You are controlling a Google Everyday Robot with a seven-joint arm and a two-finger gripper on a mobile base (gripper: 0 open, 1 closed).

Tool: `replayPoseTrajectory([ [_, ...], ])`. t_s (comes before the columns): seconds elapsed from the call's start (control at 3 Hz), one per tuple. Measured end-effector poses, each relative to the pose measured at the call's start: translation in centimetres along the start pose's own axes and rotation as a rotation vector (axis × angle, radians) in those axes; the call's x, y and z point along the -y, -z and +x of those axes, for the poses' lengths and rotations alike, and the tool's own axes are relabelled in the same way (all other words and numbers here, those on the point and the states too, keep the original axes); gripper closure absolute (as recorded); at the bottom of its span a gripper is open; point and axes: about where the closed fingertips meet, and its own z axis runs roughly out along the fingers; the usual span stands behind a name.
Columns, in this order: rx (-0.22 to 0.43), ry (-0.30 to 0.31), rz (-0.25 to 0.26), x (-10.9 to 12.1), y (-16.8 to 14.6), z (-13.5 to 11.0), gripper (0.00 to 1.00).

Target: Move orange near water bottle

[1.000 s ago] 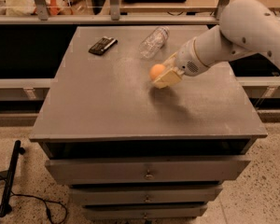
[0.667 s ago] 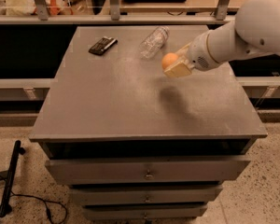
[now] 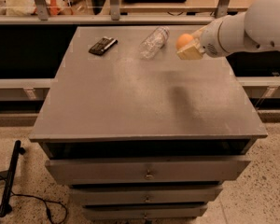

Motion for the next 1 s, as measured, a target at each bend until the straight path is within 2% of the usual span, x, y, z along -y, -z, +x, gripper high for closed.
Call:
replayPoseTrajectory([
  [0.33, 0.030, -0.011, 0.007, 2.4, -2.8, -0.7, 1.00],
  [1.0, 0.032, -0.049, -0.048, 3.7, -8.6, -0.4, 1.00],
])
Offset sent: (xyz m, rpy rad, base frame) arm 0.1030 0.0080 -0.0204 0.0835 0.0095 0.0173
